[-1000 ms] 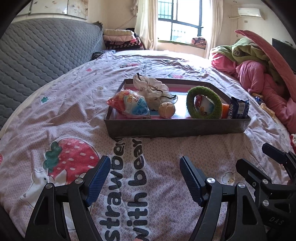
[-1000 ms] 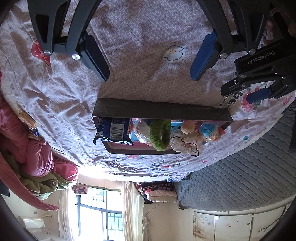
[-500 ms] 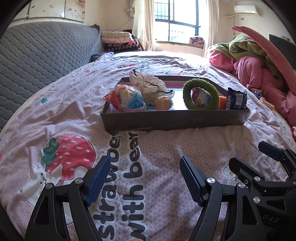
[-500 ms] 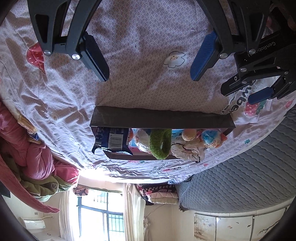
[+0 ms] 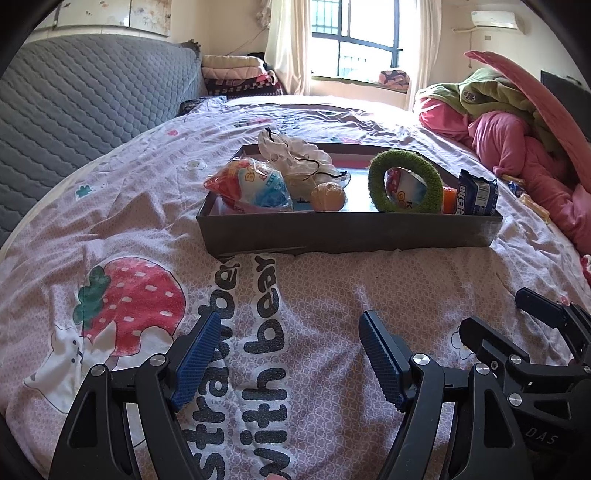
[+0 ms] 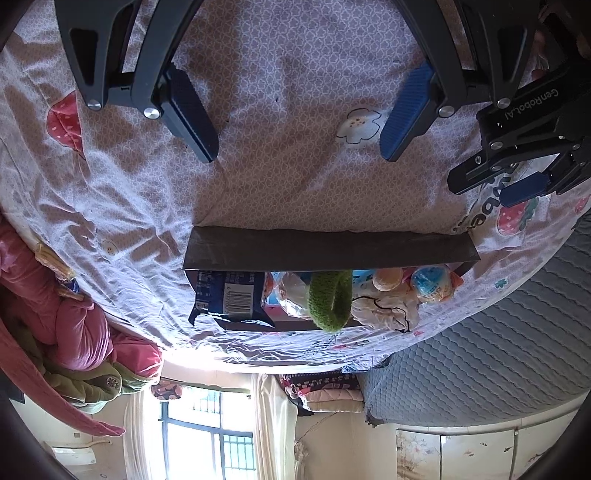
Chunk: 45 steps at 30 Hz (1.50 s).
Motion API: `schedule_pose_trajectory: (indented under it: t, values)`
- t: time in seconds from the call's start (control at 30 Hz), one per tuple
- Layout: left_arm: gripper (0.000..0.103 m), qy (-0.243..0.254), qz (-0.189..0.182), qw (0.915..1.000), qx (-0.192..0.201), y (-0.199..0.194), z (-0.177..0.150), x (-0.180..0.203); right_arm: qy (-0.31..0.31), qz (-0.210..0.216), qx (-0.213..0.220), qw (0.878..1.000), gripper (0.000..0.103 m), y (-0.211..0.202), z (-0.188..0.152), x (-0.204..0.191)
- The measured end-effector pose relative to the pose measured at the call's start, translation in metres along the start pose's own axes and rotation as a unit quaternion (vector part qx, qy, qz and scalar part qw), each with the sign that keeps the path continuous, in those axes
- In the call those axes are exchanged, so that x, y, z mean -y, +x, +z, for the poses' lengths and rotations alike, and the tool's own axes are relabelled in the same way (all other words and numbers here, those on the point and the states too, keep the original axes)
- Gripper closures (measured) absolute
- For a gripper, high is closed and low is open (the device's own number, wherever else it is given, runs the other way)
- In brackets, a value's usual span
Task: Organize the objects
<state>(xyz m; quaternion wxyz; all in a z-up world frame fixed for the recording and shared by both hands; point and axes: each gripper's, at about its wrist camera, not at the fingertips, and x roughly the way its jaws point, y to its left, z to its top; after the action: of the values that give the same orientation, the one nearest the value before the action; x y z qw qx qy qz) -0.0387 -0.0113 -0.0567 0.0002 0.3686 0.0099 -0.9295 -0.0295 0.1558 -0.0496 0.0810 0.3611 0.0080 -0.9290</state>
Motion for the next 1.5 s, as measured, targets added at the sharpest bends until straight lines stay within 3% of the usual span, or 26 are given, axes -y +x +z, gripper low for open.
schedule_pose_trajectory:
  t: [1.5]
  values:
    - [0.025,-0.001,-0.001,1.0,-0.004,0.0035,-0.0003,-0.0002,-0.016,-0.002,-0.009,1.0,0.014,0.0029,-0.0023,-0.0058]
